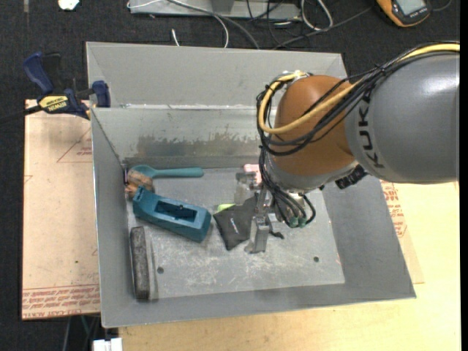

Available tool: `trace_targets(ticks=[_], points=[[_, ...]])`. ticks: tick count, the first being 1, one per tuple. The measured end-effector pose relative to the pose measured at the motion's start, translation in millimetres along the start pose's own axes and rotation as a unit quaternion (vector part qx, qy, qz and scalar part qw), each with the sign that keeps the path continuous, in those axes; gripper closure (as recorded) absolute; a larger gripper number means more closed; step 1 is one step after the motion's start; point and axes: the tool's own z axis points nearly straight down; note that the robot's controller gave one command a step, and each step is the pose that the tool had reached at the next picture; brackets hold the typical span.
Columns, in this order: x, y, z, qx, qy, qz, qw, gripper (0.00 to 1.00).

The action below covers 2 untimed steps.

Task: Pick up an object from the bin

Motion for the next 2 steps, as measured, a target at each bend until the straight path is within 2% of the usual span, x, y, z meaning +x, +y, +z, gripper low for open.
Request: trace_targets(ticks=[1, 2], points=[[-1.8, -0.3, -3.6, 0.0, -0.0035, 0.001, 1.0, 0.0], [-32.7, -38.4, 69.4, -0.001, -0.006, -0.003, 1.0, 0.0]])
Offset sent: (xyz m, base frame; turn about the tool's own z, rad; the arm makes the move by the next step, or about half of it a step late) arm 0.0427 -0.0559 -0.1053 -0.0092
